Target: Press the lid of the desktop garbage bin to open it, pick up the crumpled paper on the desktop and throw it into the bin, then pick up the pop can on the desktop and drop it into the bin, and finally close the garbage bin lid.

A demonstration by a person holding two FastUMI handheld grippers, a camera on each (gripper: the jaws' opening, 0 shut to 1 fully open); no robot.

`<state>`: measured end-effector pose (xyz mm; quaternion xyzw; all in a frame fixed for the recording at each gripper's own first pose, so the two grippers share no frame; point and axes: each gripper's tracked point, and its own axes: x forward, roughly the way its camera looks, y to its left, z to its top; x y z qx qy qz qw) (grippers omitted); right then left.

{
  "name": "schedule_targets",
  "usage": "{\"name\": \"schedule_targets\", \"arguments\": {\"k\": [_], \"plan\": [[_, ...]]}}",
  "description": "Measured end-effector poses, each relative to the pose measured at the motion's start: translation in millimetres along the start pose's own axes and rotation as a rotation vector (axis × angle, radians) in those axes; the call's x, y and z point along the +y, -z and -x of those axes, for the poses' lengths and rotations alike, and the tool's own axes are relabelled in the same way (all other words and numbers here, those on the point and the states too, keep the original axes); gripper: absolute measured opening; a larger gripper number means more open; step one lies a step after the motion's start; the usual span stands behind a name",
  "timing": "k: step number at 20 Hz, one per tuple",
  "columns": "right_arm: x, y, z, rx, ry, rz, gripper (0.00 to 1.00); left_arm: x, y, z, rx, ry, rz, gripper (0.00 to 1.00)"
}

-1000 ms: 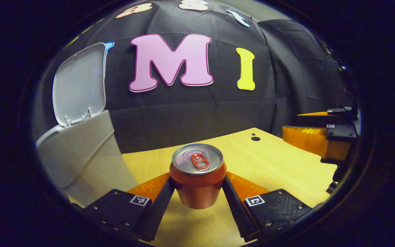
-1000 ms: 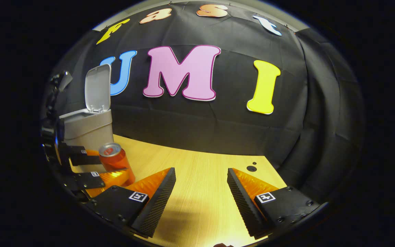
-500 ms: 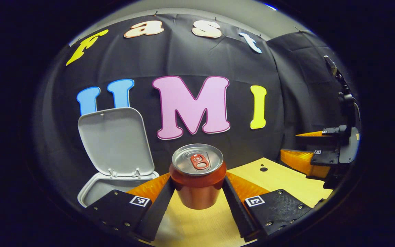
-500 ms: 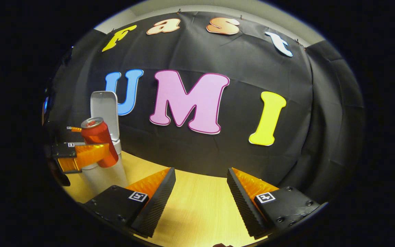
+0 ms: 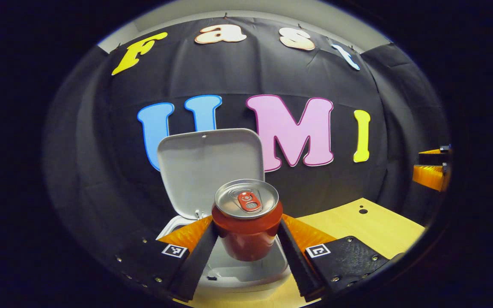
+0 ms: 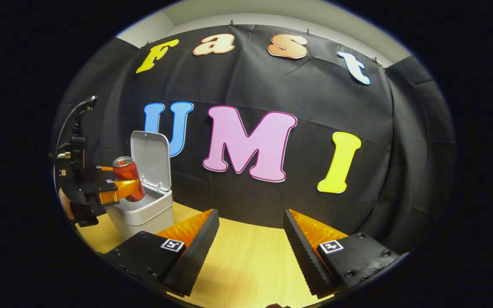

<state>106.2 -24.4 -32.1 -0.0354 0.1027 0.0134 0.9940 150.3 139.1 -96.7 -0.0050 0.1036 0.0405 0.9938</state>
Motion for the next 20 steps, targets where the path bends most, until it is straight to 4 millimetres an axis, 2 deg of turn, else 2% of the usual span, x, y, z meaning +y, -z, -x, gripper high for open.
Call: {"name": "schedule_targets", "arguments": {"k": [3,6,13,15,16,20], "plan": [[0,-5,12,-0.013,0.014,-0.014,0.98,25,22,-8,0.046,-0.043,0.016,0.86],[-2,6,20,0.001,0.031,-0.002,0.98,44,34,-16,0.082,-0.089,-0.031,0.86],[-8,23,29,0.043,0.065,-0.030,0.98,37,47,-20,0.111,-0.065,-0.022,0.87],[-9,23,29,0.043,0.067,-0.024,0.98,37,45,-22,0.103,-0.068,-0.024,0.87],[-9,23,29,0.043,0.067,-0.020,0.98,34,43,-23,0.097,-0.060,-0.025,0.94],[-7,26,26,0.050,0.062,-0.029,0.98,31,31,-19,0.084,-0.060,-0.063,0.94]]}}
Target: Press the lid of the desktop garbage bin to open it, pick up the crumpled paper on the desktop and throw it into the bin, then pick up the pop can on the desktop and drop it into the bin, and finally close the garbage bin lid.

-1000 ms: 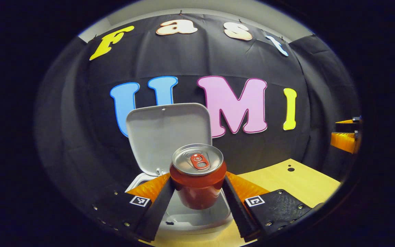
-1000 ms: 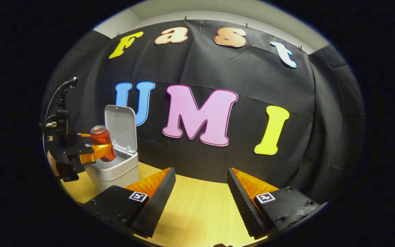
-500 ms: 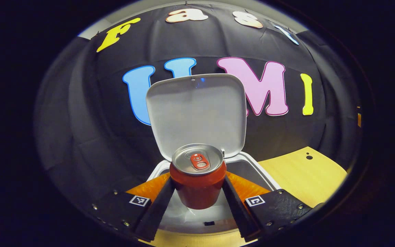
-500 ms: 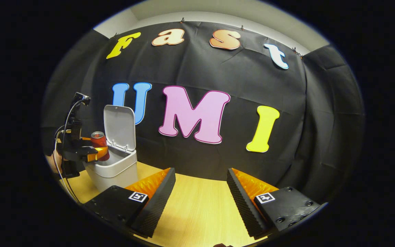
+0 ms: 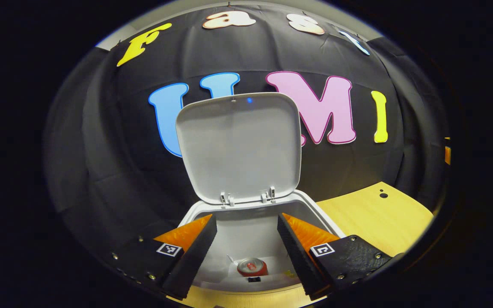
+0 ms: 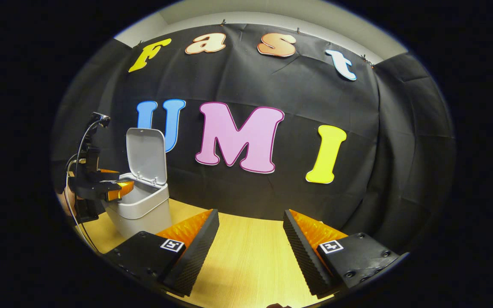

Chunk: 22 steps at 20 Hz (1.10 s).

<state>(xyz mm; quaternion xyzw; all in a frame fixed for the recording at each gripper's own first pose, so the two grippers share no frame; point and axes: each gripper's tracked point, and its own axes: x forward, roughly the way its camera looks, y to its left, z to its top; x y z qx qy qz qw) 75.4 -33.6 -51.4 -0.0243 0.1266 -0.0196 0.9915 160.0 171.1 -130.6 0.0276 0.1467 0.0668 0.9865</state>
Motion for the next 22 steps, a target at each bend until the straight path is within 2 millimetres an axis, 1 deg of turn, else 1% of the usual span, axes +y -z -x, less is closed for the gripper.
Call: {"name": "schedule_targets", "arguments": {"k": [2,5,6,9,10,12,13,15,16,17,19,20,22], "plan": [[0,1,-1,0.005,-0.004,0.001,0.98,0,-17,3,-0.033,-0.004,-0.004,0.94],[-2,4,-3,0.011,-0.007,0.001,0.98,-3,-50,10,-0.076,0.014,0.066,0.94],[-3,3,-3,0.012,-0.008,-0.001,0.98,-2,-65,11,-0.099,0.015,0.082,0.94],[-9,4,-6,0.016,-0.008,-0.004,0.98,15,-117,11,-0.185,-0.012,0.083,0.94],[-11,6,-7,0.020,-0.009,-0.005,0.98,16,-134,8,-0.200,-0.004,0.089,0.94],[-14,10,-11,0.032,-0.013,-0.011,0.98,13,-163,3,-0.228,0.062,0.131,0.94],[-15,11,-11,0.036,-0.015,-0.015,0.98,16,-174,-2,-0.234,0.070,0.145,0.93],[-16,13,-10,0.039,-0.026,-0.030,0.98,32,-188,-19,-0.237,0.046,0.129,0.93],[-15,14,-9,0.036,-0.038,-0.043,0.98,36,-191,-26,-0.237,0.037,0.111,0.93],[-15,15,-8,0.036,-0.045,-0.053,0.98,37,-195,-33,-0.232,0.043,0.095,0.93],[-16,23,-4,0.050,-0.054,-0.057,0.98,27,-195,-47,-0.190,0.111,0.080,0.93],[-14,29,-1,0.062,-0.059,-0.059,0.98,32,-200,-56,-0.189,0.104,0.085,0.94],[-11,38,3,0.085,-0.070,-0.068,0.98,48,-211,-70,-0.205,0.062,0.075,0.93]]}}
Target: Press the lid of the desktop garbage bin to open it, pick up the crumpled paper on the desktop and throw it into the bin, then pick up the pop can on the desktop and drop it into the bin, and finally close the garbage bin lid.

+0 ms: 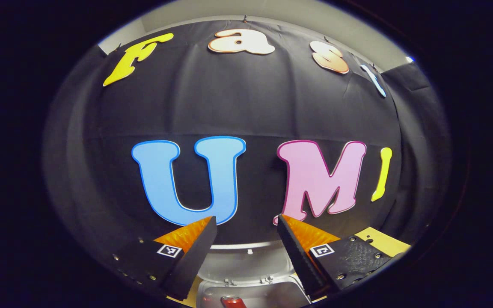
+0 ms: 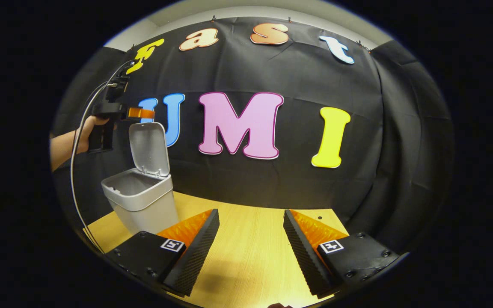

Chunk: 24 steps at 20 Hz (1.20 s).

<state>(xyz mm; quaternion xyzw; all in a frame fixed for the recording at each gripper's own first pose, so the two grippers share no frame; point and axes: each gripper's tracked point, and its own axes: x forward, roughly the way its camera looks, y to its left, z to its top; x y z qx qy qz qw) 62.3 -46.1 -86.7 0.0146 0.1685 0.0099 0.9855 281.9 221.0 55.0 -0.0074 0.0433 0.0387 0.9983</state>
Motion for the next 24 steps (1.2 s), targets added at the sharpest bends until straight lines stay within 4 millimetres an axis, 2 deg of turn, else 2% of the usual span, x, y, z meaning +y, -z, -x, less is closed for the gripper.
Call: {"name": "schedule_targets", "arguments": {"k": [1,4,5,6,9,13,17,20,24], "plan": [[1,3,2,0.010,-0.005,-0.006,0.98,1,1,-5,0.011,-0.003,-0.027,0.93],[4,6,4,0.015,-0.014,-0.006,0.98,-8,22,-11,0.098,0.023,-0.070,0.93],[5,5,3,0.013,-0.016,-0.002,0.98,-9,16,-12,0.077,0.028,-0.051,0.94],[5,3,4,0.010,-0.020,-0.001,0.98,-10,20,-10,0.091,0.033,-0.033,0.93],[6,-2,2,-0.006,-0.026,-0.003,0.98,-8,28,5,0.100,0.029,0.056,0.94],[7,2,-1,0.008,-0.031,-0.001,0.98,-17,40,35,0.140,0.048,0.041,0.94],[14,4,-2,0.013,-0.037,0.000,0.98,-27,77,71,0.211,0.039,0.079,0.94],[24,7,-4,0.022,-0.064,-0.012,0.98,-33,112,98,0.257,0.039,0.087,0.94],[36,13,-3,0.035,-0.094,-0.003,0.98,-40,173,126,0.346,0.022,0.142,0.94]]}}
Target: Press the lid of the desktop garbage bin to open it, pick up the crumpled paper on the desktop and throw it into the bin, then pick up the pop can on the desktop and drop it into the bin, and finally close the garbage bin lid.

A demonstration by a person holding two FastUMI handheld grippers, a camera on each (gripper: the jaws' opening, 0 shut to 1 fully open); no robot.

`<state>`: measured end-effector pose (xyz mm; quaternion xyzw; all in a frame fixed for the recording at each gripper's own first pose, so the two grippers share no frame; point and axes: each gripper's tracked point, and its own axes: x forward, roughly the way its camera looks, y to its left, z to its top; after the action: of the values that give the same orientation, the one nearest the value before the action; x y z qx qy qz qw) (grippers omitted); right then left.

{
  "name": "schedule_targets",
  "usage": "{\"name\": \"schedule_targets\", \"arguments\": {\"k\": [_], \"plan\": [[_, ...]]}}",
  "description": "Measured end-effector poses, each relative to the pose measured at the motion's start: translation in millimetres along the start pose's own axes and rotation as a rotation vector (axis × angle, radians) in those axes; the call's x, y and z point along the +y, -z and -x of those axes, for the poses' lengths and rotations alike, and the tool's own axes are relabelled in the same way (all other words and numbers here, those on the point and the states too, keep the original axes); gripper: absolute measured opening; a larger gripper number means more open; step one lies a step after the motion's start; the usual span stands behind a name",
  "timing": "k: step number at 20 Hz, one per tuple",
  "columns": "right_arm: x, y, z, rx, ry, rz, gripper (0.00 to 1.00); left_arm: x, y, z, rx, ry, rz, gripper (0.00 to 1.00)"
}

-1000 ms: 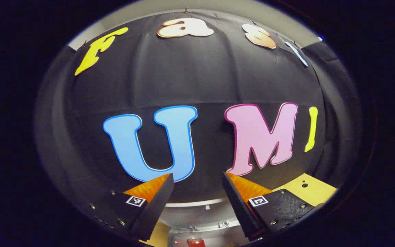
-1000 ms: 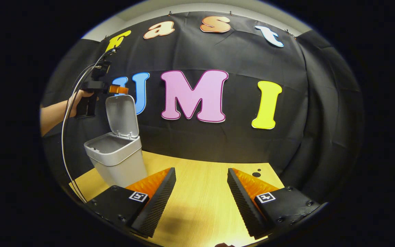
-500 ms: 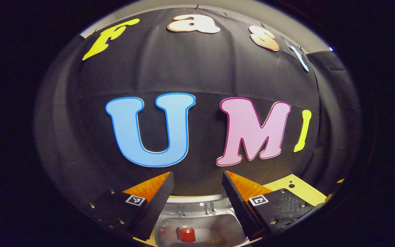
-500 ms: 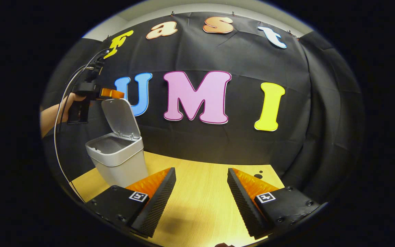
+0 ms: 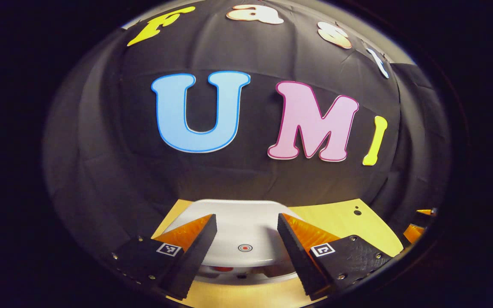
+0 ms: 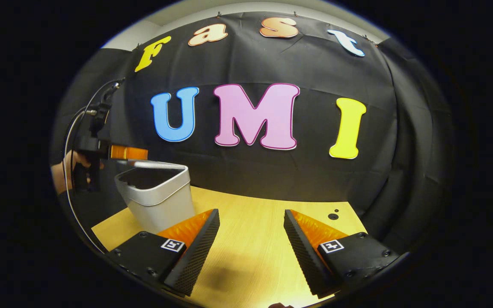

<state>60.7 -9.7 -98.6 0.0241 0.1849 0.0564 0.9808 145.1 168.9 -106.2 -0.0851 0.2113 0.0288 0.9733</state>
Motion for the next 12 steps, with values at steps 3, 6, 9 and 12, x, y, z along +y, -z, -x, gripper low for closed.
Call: {"name": "schedule_targets", "arguments": {"k": [3,6,9,12], "plan": [[7,1,0,0.004,-0.020,0.024,0.98,2,26,3,0.004,-0.014,-0.050,0.94],[11,6,-1,0.019,-0.027,0.027,0.98,3,27,4,-0.062,-0.062,-0.067,0.95],[12,9,1,0.027,-0.028,0.027,0.98,1,32,5,-0.134,-0.090,-0.069,0.95],[10,12,1,0.035,-0.019,0.046,0.98,-1,37,3,-0.141,-0.097,-0.080,0.96]]}}
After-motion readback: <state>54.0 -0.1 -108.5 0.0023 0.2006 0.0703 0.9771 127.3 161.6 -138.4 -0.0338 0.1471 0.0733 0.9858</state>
